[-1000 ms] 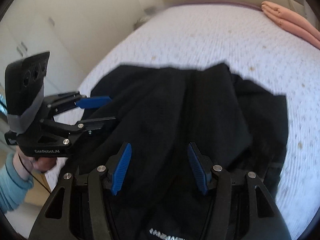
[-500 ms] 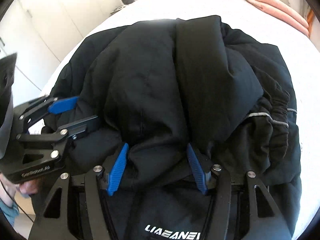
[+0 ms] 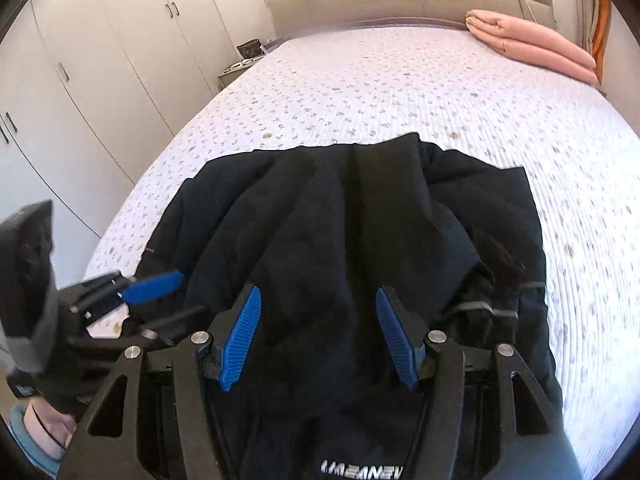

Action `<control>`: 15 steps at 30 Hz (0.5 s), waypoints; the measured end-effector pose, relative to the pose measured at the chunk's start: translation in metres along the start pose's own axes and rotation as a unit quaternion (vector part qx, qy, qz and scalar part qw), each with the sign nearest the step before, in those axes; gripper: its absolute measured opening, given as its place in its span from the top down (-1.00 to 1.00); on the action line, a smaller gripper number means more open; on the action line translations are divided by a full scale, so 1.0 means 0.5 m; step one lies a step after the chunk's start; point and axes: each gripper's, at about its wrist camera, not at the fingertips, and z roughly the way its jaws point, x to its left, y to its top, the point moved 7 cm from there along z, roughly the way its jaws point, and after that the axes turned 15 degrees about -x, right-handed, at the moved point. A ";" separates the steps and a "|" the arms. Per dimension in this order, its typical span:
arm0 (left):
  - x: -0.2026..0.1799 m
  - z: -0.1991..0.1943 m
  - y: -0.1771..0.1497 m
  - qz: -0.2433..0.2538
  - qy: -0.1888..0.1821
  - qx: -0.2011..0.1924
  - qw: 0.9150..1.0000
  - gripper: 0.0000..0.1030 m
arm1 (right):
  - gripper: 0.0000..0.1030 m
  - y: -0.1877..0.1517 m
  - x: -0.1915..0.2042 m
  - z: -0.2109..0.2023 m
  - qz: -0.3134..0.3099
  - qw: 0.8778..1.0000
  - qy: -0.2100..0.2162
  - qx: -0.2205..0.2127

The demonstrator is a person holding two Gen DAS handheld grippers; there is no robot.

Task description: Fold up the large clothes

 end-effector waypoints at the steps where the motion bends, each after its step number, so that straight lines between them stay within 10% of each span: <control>1: 0.006 0.014 -0.012 -0.004 -0.003 0.009 1.000 -0.04 | -0.23 -0.005 0.008 0.014 0.002 1.000 0.005 0.011; 6: 0.008 0.045 -0.056 0.035 -0.019 0.024 0.999 -0.04 | -0.23 -0.104 0.031 0.099 -0.053 0.993 -0.004 0.104; 15: -0.005 -0.004 -0.053 0.075 -0.017 -0.010 0.997 -0.06 | -0.29 -0.108 0.052 0.073 -0.056 0.995 0.000 0.084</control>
